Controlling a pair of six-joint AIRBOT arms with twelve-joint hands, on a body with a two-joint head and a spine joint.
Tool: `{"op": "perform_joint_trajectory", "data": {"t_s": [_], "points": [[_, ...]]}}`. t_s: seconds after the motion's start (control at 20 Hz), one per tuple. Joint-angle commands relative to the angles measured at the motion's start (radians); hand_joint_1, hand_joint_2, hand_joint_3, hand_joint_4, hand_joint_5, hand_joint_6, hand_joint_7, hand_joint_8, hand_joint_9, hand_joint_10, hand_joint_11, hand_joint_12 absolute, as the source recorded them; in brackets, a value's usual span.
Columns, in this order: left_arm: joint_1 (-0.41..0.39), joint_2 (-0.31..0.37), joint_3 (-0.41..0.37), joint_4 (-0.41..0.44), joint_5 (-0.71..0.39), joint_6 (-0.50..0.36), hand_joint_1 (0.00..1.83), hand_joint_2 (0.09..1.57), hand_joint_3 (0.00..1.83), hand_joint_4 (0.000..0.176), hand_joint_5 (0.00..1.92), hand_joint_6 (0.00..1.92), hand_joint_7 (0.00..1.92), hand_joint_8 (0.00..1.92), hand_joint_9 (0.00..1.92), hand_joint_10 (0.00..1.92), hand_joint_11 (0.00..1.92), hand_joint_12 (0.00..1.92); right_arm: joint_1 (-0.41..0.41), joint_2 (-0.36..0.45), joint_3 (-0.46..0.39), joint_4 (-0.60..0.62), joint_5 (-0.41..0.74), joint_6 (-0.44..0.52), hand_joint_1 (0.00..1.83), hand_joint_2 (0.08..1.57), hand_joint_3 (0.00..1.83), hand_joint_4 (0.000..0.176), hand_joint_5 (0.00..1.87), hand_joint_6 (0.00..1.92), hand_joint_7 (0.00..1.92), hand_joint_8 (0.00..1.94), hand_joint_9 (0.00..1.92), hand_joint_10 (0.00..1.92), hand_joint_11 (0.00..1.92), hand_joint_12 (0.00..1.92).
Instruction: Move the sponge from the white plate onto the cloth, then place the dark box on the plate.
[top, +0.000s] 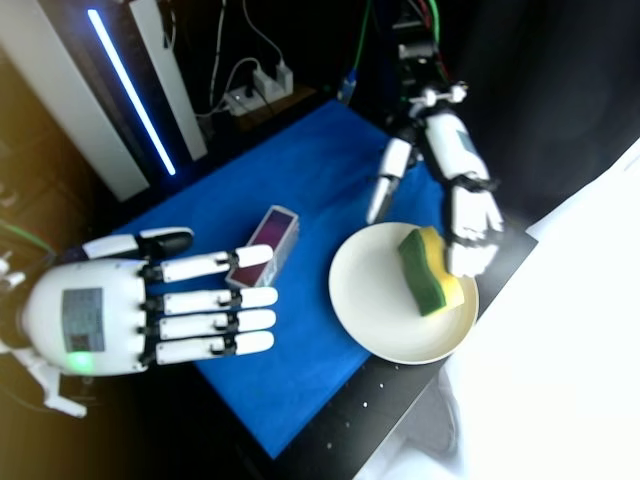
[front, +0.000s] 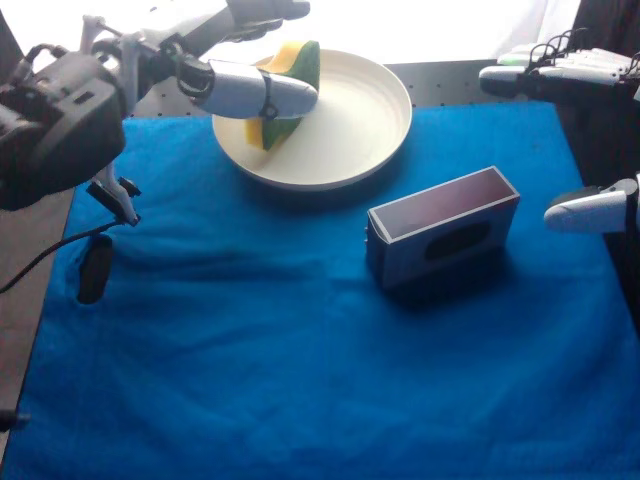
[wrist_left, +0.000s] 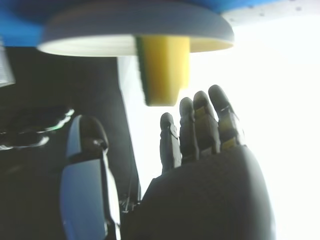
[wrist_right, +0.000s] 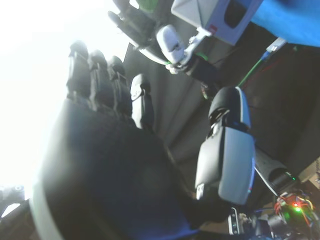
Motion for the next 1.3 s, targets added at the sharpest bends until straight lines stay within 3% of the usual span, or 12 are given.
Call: {"op": "perform_joint_trajectory", "data": {"t_s": [0.0, 0.05, 0.15, 0.2, 0.25, 0.3, 0.35, 0.45, 0.5, 0.55, 1.25], "points": [[-0.015, -0.007, 0.010, -0.006, -0.081, -0.004, 0.77, 0.96, 0.00, 0.143, 0.40, 0.00, 0.38, 0.00, 0.41, 0.01, 0.01, 1.12, 0.013, -0.003, 0.005, 0.054, 0.103, 0.009, 0.72, 1.00, 0.00, 0.159, 0.21, 0.01, 0.16, 0.01, 0.07, 0.01, 0.04, 0.07], [-0.017, -0.012, 0.018, -0.007, -0.074, -0.004, 0.80, 0.98, 0.00, 0.122, 0.42, 0.00, 0.40, 0.00, 0.40, 0.00, 0.00, 0.93, 0.013, -0.003, 0.006, 0.053, 0.103, 0.009, 0.73, 1.00, 0.00, 0.156, 0.22, 0.01, 0.17, 0.01, 0.08, 0.01, 0.05, 0.07], [-0.018, -0.018, 0.029, -0.007, -0.062, -0.003, 0.78, 0.99, 0.00, 0.125, 0.42, 0.00, 0.42, 0.00, 0.42, 0.00, 0.00, 0.97, 0.013, -0.003, 0.006, 0.053, 0.103, 0.009, 0.75, 1.01, 0.00, 0.150, 0.23, 0.01, 0.18, 0.01, 0.08, 0.01, 0.03, 0.06], [-0.018, -0.021, 0.034, -0.007, -0.054, -0.001, 0.79, 0.99, 0.00, 0.108, 0.43, 0.00, 0.44, 0.00, 0.42, 0.00, 0.00, 0.93, 0.013, -0.003, 0.006, 0.053, 0.103, 0.009, 0.76, 1.01, 0.01, 0.152, 0.23, 0.01, 0.18, 0.01, 0.07, 0.00, 0.01, 0.05], [-0.018, -0.025, 0.040, -0.007, -0.043, 0.005, 0.79, 0.99, 0.00, 0.105, 0.43, 0.00, 0.45, 0.00, 0.42, 0.00, 0.00, 0.91, 0.013, -0.003, 0.006, 0.053, 0.103, 0.009, 0.77, 1.02, 0.01, 0.144, 0.23, 0.01, 0.18, 0.01, 0.07, 0.00, 0.01, 0.05], [-0.018, -0.027, 0.044, -0.006, -0.030, 0.017, 0.81, 0.98, 0.00, 0.101, 0.45, 0.00, 0.47, 0.01, 0.44, 0.01, 0.00, 0.97, 0.013, -0.003, 0.006, 0.053, 0.103, 0.009, 0.77, 1.03, 0.01, 0.141, 0.22, 0.00, 0.17, 0.00, 0.07, 0.00, 0.00, 0.05], [-0.021, -0.028, 0.047, -0.001, -0.014, 0.027, 0.81, 0.98, 0.00, 0.076, 0.46, 0.00, 0.50, 0.00, 0.49, 0.01, 0.00, 1.11, 0.013, -0.003, 0.006, 0.053, 0.102, 0.009, 0.79, 1.03, 0.01, 0.133, 0.23, 0.00, 0.19, 0.01, 0.08, 0.01, 0.02, 0.06], [-0.028, -0.030, 0.056, 0.023, 0.016, 0.032, 0.88, 0.96, 0.00, 0.069, 0.50, 0.01, 0.52, 0.00, 0.51, 0.01, 0.00, 1.12, 0.013, -0.004, 0.006, 0.052, 0.101, 0.012, 0.75, 1.04, 0.01, 0.132, 0.23, 0.00, 0.20, 0.01, 0.11, 0.01, 0.04, 0.06], [-0.029, -0.033, 0.060, 0.028, 0.023, 0.032, 0.90, 0.97, 0.00, 0.092, 0.51, 0.01, 0.49, 0.00, 0.45, 0.00, 0.00, 1.05, 0.013, -0.005, 0.006, 0.052, 0.100, 0.013, 0.73, 1.05, 0.01, 0.135, 0.22, 0.00, 0.19, 0.00, 0.09, 0.00, 0.03, 0.06], [-0.029, -0.034, 0.061, 0.028, 0.024, 0.032, 0.90, 0.97, 0.00, 0.098, 0.51, 0.00, 0.49, 0.00, 0.44, 0.00, 0.00, 1.04, 0.013, -0.005, 0.006, 0.052, 0.099, 0.013, 0.72, 1.06, 0.01, 0.136, 0.22, 0.00, 0.18, 0.00, 0.08, 0.00, 0.03, 0.05], [-0.029, -0.042, 0.052, 0.028, 0.007, 0.032, 0.90, 0.97, 0.00, 0.099, 0.52, 0.00, 0.49, 0.00, 0.43, 0.00, 0.00, 1.02, 0.013, -0.010, 0.006, 0.054, 0.096, 0.015, 0.72, 1.06, 0.00, 0.136, 0.22, 0.00, 0.18, 0.00, 0.08, 0.00, 0.03, 0.05]]}}
